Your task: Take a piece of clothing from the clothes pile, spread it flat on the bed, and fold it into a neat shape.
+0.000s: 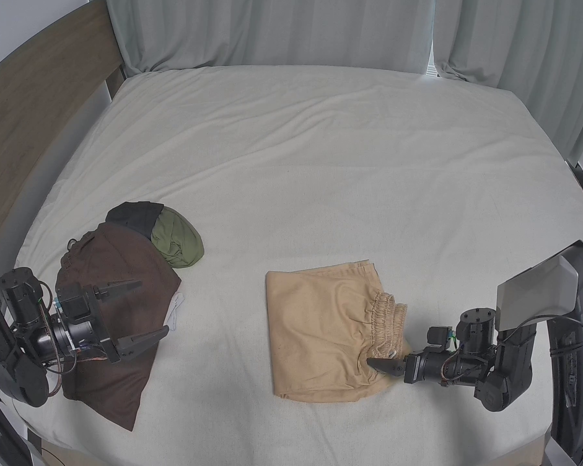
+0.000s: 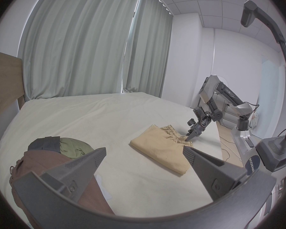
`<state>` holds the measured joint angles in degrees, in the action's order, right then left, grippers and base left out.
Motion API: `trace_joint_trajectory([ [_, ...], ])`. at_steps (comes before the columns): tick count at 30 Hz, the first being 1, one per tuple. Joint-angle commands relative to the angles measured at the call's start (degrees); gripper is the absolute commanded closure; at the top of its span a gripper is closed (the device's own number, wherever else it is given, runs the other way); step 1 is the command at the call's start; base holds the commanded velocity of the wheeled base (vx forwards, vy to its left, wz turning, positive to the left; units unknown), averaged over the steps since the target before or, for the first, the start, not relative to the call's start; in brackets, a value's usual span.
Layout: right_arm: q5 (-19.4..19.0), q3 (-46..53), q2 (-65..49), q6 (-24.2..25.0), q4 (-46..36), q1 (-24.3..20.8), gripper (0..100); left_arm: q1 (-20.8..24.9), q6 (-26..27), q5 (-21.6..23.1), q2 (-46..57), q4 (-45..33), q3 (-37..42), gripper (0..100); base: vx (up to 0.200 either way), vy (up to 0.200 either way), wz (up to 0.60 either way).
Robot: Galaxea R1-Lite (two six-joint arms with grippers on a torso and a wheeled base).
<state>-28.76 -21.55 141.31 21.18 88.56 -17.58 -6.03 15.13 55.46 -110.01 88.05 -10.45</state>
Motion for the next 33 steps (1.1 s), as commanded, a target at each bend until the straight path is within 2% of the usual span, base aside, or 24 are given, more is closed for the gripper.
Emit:
trace_joint_trajectory([
  [1, -0.1, -0.4, -0.2, 0.0, 0.2, -1.2, 0, 0.1, 0.0, 0.0, 0.0, 0.0, 0.0, 0, 0.0, 0.0, 0.0],
  [15, -0.1, 2.5, -8.2, 0.4, 0.0, -0.4, 0, 0.8, 0.0, -0.1, 0.0, 0.0, 1.1, 0, 0.0, 0.0, 0.0],
  [33, -0.1, 0.4, -1.0, 0.3, 0.0, -1.4, 0, 0.8, 0.0, -0.1, -0.1, 0.0, 1.1, 0, 0.0, 0.0, 0.0],
])
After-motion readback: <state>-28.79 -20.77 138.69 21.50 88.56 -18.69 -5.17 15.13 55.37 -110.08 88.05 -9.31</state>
